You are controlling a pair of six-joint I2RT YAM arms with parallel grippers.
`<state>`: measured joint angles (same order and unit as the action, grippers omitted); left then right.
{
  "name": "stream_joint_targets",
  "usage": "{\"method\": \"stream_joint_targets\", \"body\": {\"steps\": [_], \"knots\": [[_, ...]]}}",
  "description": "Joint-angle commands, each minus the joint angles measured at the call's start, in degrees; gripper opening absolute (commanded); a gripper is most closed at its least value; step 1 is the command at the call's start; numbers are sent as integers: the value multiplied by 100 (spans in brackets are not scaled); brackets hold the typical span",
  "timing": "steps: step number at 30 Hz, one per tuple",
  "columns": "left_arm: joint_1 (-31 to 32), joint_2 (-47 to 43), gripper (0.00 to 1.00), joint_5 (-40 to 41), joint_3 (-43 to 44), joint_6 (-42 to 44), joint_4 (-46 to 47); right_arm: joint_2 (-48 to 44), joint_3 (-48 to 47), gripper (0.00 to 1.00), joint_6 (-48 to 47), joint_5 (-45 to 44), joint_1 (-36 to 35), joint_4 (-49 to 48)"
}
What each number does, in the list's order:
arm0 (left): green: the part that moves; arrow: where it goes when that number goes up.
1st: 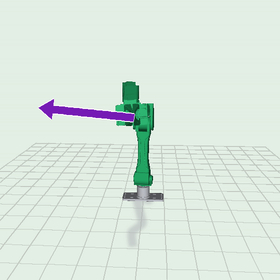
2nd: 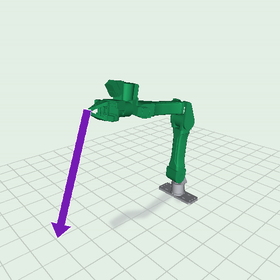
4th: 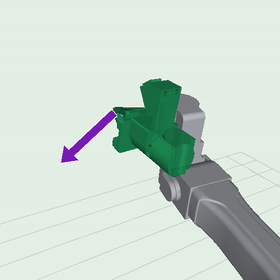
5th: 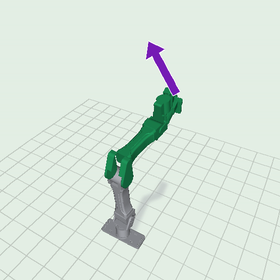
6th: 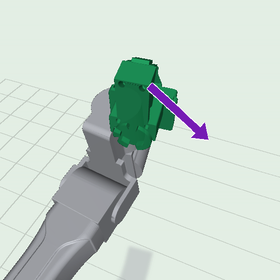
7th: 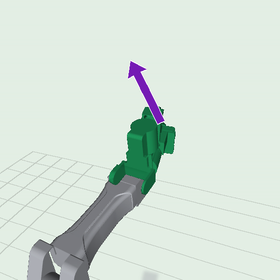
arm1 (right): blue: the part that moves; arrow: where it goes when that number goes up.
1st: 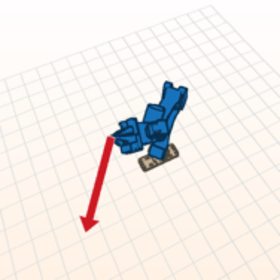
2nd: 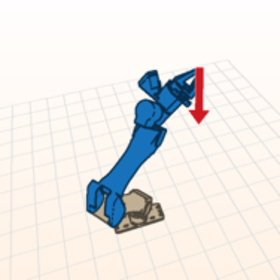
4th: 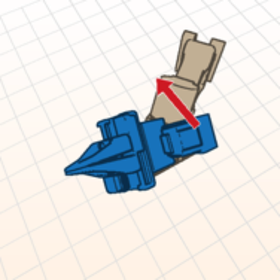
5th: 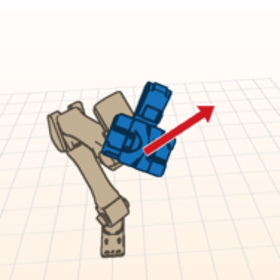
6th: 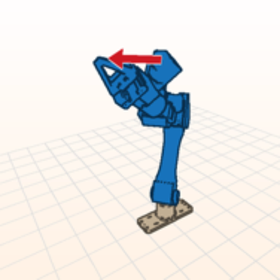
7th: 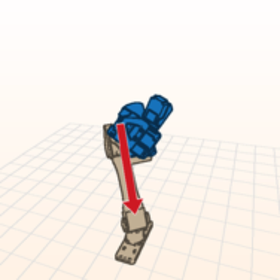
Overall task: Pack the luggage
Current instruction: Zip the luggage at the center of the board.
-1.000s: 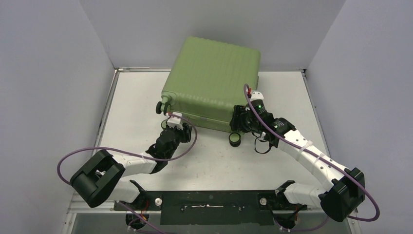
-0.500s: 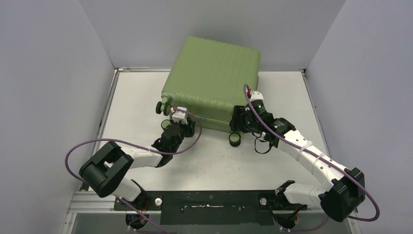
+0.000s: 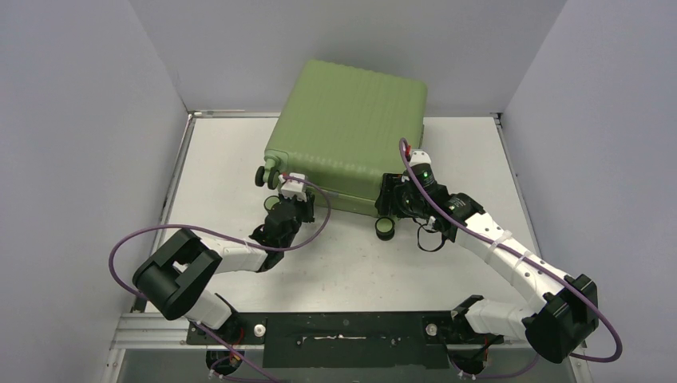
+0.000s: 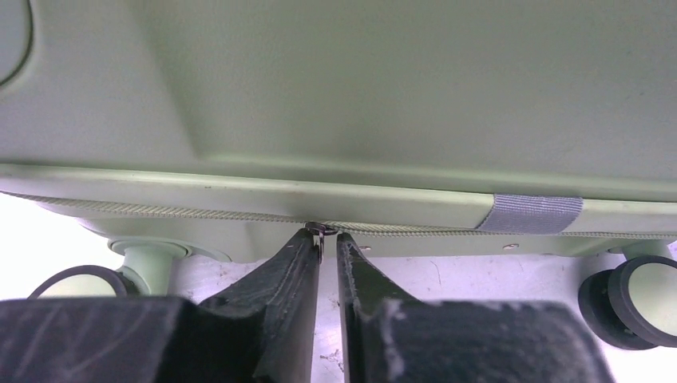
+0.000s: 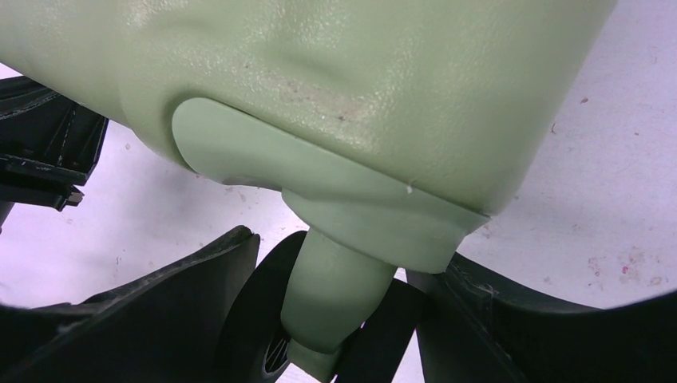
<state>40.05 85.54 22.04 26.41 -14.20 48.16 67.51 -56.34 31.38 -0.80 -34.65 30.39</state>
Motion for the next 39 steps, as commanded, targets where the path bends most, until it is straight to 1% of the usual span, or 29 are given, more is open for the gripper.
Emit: {"method": "stream_joint_targets", "body": {"steps": [1, 5, 6, 15, 27, 34, 39], "knots": [[-24, -57, 11, -61, 176, 64, 411, -211, -124, 0, 18, 677, -194, -929], [-24, -72, 1, -113, 133, 66, 433, -213, -126, 0, 32, 678, -191, -921], [-24, -72, 0, -120, 116, 73, 448, -212, -118, 0, 35, 678, -195, -921], [-24, -176, 0, -304, -93, 169, 408, -220, -88, 0, 35, 637, -192, -913], [-24, -661, 0, -787, -570, 245, 257, -221, -35, 0, 20, 615, -189, -946], [88, -625, 0, -1358, -464, 319, 216, -161, -59, 0, 68, 663, -191, -990], [238, -502, 0, -1490, -325, 393, 154, -146, -96, 0, 113, 704, -213, -991]]}}
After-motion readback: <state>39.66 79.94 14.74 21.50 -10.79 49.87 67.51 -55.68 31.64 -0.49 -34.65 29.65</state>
